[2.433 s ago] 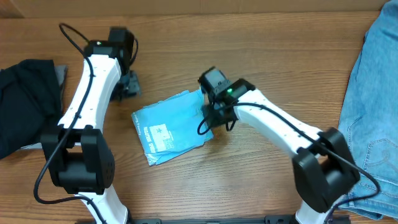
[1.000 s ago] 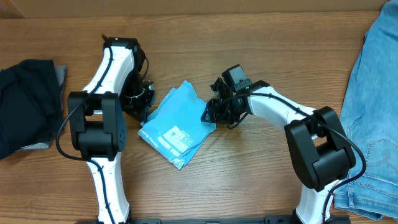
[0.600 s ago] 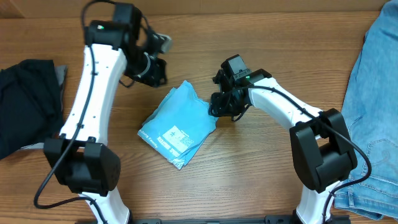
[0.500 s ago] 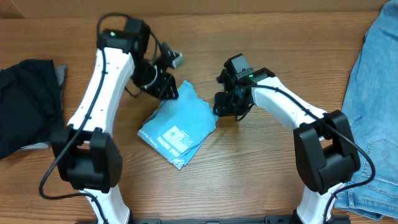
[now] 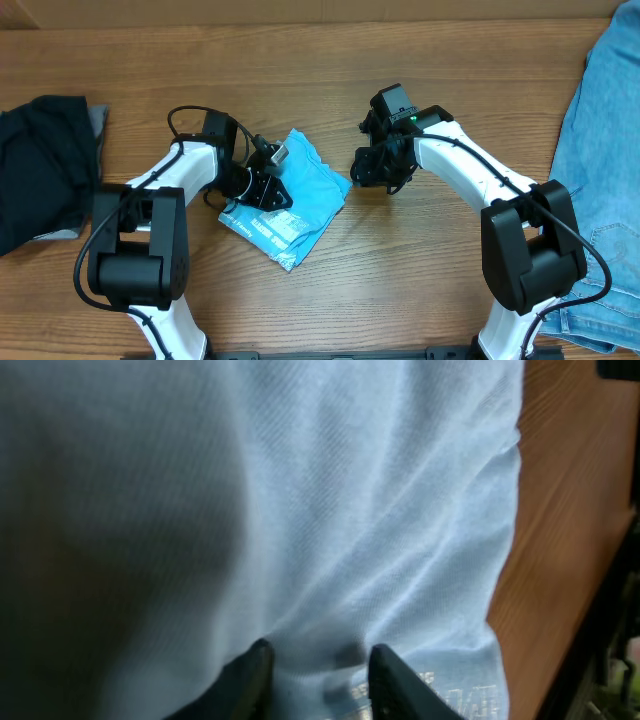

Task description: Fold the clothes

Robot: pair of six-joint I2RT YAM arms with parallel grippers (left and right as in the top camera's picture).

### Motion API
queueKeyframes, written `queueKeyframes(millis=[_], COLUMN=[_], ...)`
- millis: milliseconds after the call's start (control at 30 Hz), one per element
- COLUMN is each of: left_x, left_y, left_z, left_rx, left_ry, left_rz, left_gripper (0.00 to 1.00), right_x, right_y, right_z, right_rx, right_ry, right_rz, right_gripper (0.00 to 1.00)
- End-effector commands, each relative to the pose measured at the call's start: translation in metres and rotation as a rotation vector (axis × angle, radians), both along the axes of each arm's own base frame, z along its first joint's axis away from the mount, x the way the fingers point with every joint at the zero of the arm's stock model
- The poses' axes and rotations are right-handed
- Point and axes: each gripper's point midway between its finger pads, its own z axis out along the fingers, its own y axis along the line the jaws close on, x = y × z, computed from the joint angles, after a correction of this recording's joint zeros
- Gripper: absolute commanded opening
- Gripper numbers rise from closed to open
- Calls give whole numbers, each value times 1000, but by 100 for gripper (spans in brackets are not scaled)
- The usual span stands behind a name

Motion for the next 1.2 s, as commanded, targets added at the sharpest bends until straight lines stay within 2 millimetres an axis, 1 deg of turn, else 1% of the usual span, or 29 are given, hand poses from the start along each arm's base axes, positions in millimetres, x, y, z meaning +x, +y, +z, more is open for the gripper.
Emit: queueKeyframes(millis=[0,67,100,133,167,233,267,300,333,400,467,500,567,600,667,700,800,833,867,900,933,967,1000,1033,1100,1133,1167], left_x=[-5,-1,5,18,27,40,48,54,58,59,57,55,48,44,35,27,8,1,-5,-7,-7,-7,-7,-7,-4,1,9], left_y=[20,17,17,16,17,20,23,29,37,50,61,62,58,55,51,51,50,48,45,43,41,38,36,35,35,37,40], left_z=[-22,-1,16,52,74,100,110,113,111,101,82,72,54,36,8,-8,-37,-44,-49,-51,-51,-51,-51,-51,-49,-45,-36], left_rx=[105,82,80,77,85,108,131,160,188,211,210,201,152,138,121,124,135,137,141,142,144,145,143,143,143,142,140], left_ry=[50,61,42,-14,-58,-124,-166,-186,-186,-157,-94,-55,28,94,189,251,381,419,450,457,456,453,450,448,440,433,411], left_rz=[34,31,17,3,5,10,16,31,58,90,115,119,114,109,103,98,84,76,65,59,53,43,38,37,38,47,59], left_gripper=[41,44,47,50,55,67,71,71,72,72,77,79,83,85,88,89,87,85,77,66,46,33,17,5,4,4,4], right_x=[8,8,8,8,8,8,8,8,7,7,8,8,7,7,7,7,7,7,7,8,8,8,8,8,8,9,11], right_y=[2,2,1,2,2,2,1,1,1,1,1,1,1,1,1,1,1,1,1,1,2,2,2,2,1,-2,-7], right_z=[20,20,20,20,20,20,20,20,20,20,20,20,20,20,20,20,20,20,20,20,20,20,20,20,20,21,25], right_rx=[17,16,16,16,16,16,15,16,15,15,15,15,15,15,15,15,15,15,15,16,16,17,17,17,14,7,1], right_ry=[-53,-50,-51,-51,-52,-51,-50,-50,-49,-50,-50,-50,-50,-50,-49,-49,-49,-49,-49,-50,-51,-53,-53,-52,-53,-58,-68], right_rz=[1,1,1,1,1,1,1,1,1,1,0,1,1,1,1,1,1,1,1,1,1,1,1,1,-1,-7,-18], right_gripper=[38,37,38,37,37,37,38,38,38,37,38,38,37,38,37,38,37,38,38,38,37,38,37,38,37,36,36])
